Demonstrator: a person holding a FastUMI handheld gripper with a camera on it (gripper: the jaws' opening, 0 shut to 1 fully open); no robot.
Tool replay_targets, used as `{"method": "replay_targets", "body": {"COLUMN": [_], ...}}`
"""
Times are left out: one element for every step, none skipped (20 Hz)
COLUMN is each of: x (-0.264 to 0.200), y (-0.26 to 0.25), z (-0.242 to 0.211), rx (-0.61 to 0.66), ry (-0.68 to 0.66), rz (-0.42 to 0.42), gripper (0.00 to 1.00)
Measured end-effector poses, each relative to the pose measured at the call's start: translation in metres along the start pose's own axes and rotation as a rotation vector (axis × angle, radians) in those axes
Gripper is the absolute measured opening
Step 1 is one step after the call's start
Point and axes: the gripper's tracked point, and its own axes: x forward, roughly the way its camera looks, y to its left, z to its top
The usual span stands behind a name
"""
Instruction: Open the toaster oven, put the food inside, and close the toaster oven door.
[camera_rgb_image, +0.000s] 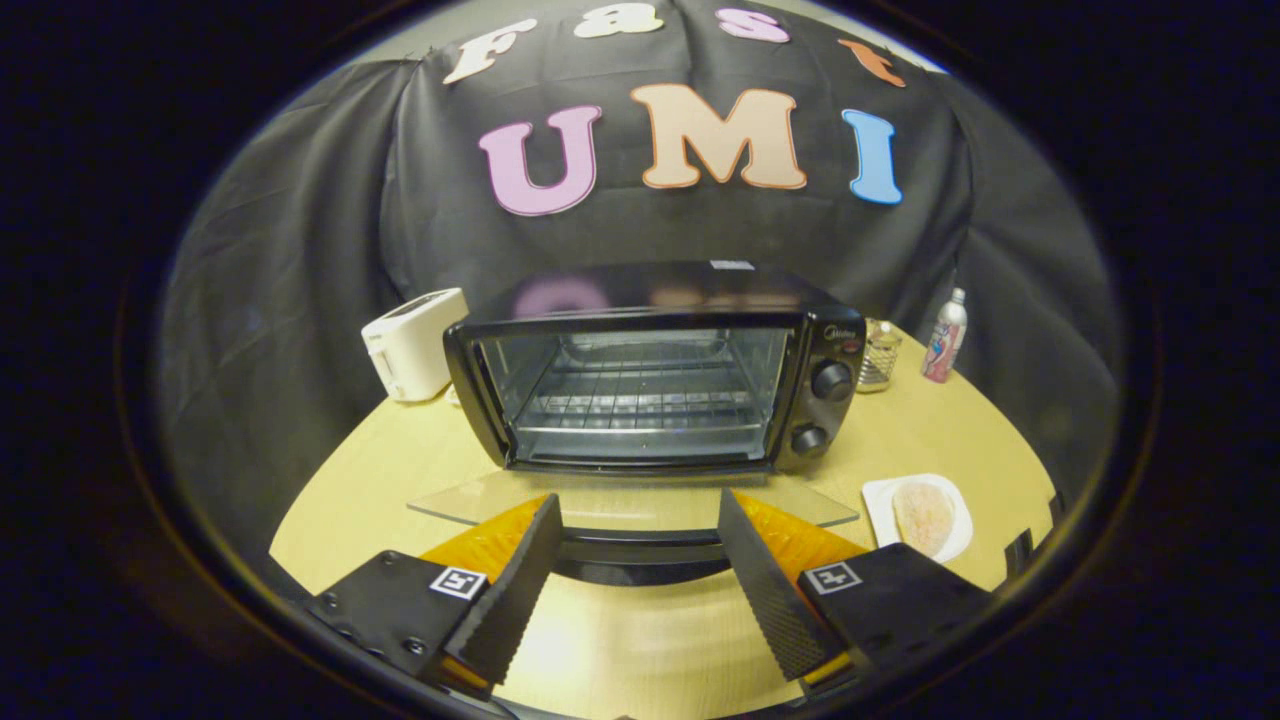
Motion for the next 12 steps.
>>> {"method": "replay_targets", "body": {"x": [0.0,0.001,0.001,0.001,0.002,0.005,0.008,0.01,0.013,0.016,0.018,0.02], "y": [0.0,-0.001,-0.001,-0.002,-0.003,-0.003,-0.003,-0.002,-0.002,-0.001,-0.001,-0.001], "z": [-0.007,-0.014,-0.023,-0.03,-0.038,-0.043,-0.048,-0.055,-0.06,-0.062,-0.065,-0.067], "rx": [0.0,-0.003,-0.005,-0.002,0.004,0.006,0.006,0.006,0.005,0.003,0.002,0.001], "ry": [0.018,0.037,0.056,0.076,0.092,0.109,0.124,0.139,0.151,0.159,0.165,0.171], "rz": [0.001,0.0,-0.001,-0.002,-0.004,-0.007,-0.009,-0.006,-0.007,-0.004,-0.006,-0.008], "gripper": [0.99,0.99,0.99,0.99,0.99,0.99,0.99,0.99,0.99,0.99,0.99,0.99]}}
